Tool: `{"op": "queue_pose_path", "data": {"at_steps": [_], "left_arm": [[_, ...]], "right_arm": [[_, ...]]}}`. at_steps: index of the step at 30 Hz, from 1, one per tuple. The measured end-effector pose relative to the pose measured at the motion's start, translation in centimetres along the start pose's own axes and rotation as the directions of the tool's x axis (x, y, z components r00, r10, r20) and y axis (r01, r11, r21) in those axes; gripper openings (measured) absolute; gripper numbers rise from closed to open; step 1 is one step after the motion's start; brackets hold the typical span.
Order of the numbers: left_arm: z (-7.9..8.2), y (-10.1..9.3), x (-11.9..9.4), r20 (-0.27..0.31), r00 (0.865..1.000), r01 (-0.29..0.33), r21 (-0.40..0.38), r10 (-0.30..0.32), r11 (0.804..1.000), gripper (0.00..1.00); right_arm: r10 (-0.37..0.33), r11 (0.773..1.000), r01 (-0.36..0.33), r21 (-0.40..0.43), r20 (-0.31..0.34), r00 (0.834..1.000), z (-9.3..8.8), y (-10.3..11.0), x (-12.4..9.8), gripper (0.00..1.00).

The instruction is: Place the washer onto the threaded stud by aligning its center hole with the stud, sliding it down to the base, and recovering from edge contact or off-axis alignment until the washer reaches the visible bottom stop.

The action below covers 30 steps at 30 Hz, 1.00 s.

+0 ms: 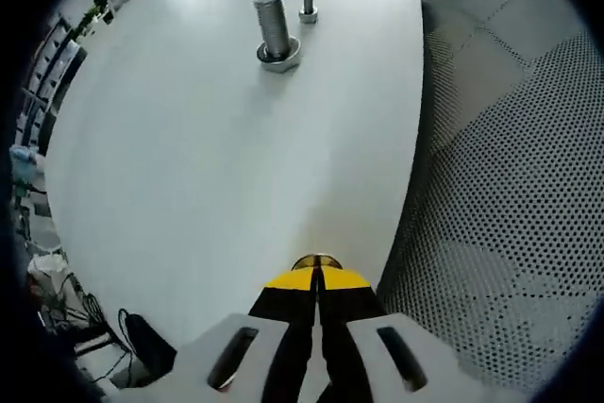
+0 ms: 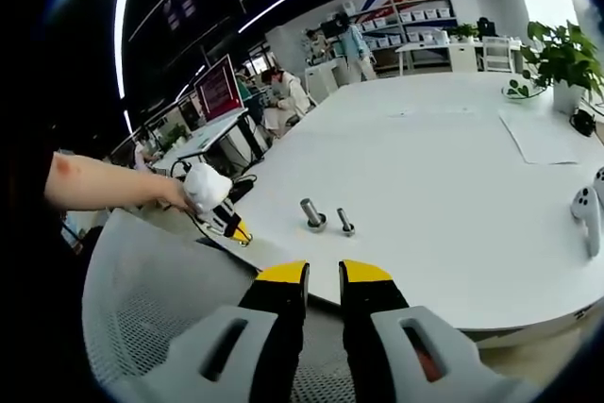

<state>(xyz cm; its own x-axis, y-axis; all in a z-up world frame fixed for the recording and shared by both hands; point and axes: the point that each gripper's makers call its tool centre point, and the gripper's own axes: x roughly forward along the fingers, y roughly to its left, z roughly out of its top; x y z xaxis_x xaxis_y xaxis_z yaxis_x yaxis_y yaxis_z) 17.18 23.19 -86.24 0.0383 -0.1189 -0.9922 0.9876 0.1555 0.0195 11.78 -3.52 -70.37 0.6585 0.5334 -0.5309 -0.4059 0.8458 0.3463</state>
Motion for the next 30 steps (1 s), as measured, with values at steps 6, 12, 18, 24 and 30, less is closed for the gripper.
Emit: {"op": "queue_pose_path", "data": {"at_steps": [6,12,18,24,30], "left_arm": [[4.5,0.0,0.7,0.012,1.000,0.004,0.098,-0.005,0.995,0.00],[9.5,-0.3,1.5,0.075,0.997,-0.019,0.175,0.006,0.984,0.00],[12.8,-0.3,2.0,0.116,0.993,-0.025,0.178,0.004,0.984,0.00],[15.2,-0.9,2.2,0.191,0.982,-0.009,0.082,-0.007,0.997,0.00],[15.0,-1.4,1.3,0.215,0.977,-0.012,0.052,0.000,0.999,0.00]], "right_arm": [[0.000,1.000,0.000,0.000,0.008,1.000,0.1,0.0,0.0,0.16],[0.002,1.000,-0.002,-0.004,0.006,1.000,0.1,0.0,0.0,0.17],[0.007,1.000,-0.007,-0.007,0.004,1.000,0.0,0.1,0.0,0.17],[0.020,1.000,-0.020,-0.010,-0.007,1.000,-0.2,0.3,0.0,0.17],[0.032,0.999,-0.033,-0.022,-0.011,0.999,-0.2,0.5,0.0,0.17]]}}
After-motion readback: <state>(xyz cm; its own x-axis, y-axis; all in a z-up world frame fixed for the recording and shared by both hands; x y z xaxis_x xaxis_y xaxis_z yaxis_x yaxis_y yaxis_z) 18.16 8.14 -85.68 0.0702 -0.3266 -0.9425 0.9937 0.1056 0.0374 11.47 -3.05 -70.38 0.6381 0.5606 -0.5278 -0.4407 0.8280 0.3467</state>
